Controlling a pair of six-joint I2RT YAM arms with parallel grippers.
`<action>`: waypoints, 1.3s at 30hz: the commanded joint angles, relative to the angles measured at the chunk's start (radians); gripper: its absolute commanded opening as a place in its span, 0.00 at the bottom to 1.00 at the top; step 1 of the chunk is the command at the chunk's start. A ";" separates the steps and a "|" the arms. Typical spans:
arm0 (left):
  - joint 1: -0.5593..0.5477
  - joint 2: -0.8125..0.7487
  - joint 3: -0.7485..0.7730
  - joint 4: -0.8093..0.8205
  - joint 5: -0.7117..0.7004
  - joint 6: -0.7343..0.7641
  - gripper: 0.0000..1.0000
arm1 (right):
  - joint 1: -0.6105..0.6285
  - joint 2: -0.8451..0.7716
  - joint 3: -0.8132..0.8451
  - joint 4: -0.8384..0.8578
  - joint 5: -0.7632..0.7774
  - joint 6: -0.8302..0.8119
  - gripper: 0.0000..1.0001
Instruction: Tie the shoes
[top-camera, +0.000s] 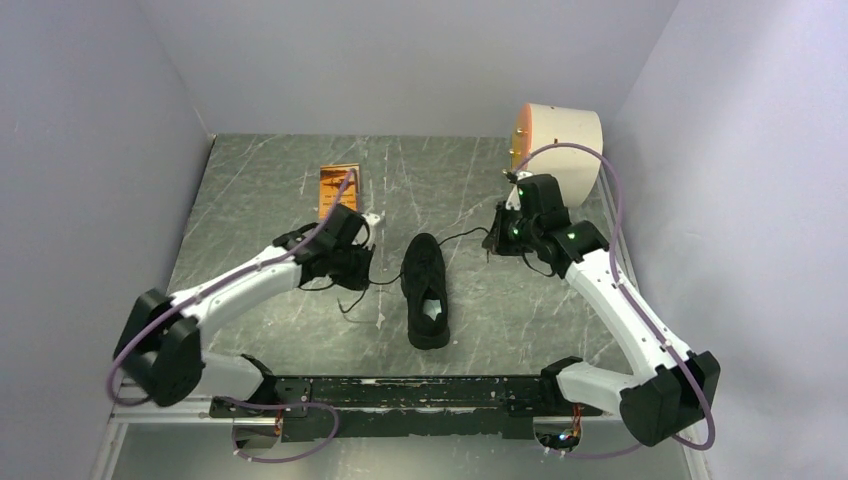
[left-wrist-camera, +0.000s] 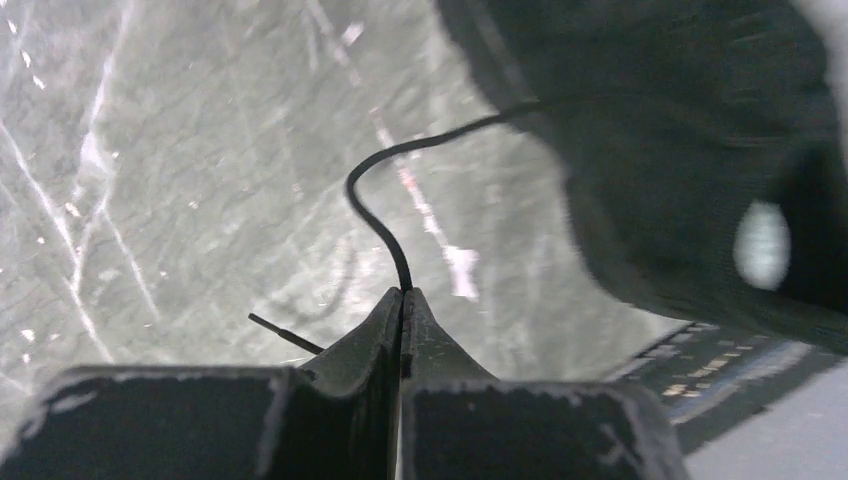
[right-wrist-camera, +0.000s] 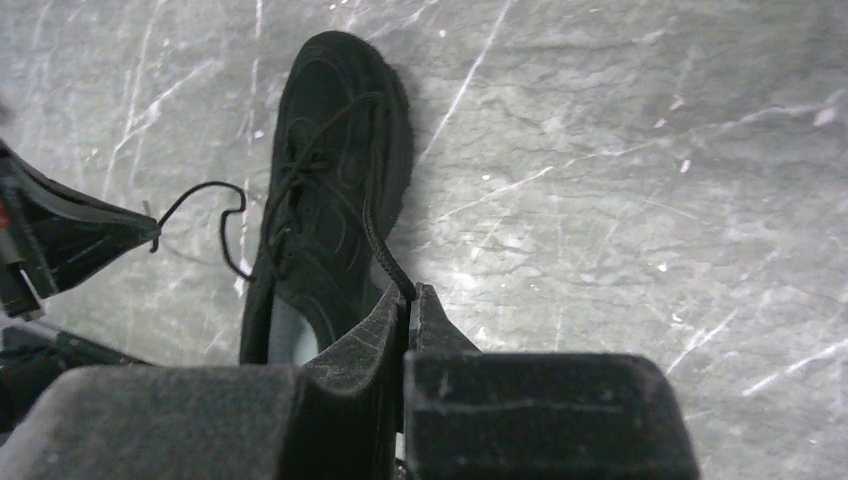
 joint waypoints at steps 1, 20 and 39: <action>-0.005 -0.152 -0.038 0.087 0.137 -0.163 0.05 | -0.008 0.063 0.096 0.078 -0.186 0.006 0.00; -0.006 -0.578 -0.139 0.063 0.311 -0.239 0.05 | 0.322 0.379 0.251 0.543 -0.279 0.254 0.00; -0.005 -0.585 -0.020 0.007 0.360 -0.204 0.05 | 0.416 0.609 0.335 0.423 -0.274 0.233 0.00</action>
